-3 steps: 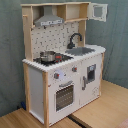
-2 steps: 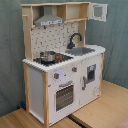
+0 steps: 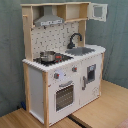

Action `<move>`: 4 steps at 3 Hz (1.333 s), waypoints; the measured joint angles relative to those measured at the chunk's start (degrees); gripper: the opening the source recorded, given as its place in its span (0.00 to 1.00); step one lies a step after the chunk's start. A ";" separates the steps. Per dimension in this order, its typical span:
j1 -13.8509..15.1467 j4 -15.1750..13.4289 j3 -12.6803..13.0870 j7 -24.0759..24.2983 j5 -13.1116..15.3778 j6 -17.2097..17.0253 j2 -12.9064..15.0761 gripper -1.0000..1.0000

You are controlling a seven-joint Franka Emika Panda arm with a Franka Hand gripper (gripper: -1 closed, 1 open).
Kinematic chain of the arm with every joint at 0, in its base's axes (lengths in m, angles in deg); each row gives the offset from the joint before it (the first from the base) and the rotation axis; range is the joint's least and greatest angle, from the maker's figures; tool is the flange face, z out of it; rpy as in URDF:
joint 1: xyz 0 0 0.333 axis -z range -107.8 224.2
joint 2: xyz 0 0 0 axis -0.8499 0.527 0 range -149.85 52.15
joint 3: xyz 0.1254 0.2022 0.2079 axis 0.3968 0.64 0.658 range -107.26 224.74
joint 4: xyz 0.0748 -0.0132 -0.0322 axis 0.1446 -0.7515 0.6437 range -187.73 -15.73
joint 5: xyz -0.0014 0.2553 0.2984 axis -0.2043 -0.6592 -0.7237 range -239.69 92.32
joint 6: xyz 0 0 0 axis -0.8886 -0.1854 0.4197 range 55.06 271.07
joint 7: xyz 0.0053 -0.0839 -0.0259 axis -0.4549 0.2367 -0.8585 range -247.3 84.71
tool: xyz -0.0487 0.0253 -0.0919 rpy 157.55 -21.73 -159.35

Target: Play with the kitchen

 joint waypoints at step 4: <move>8.71 0.89 -6.02 1.35 1.98 17.22 10.37 1.00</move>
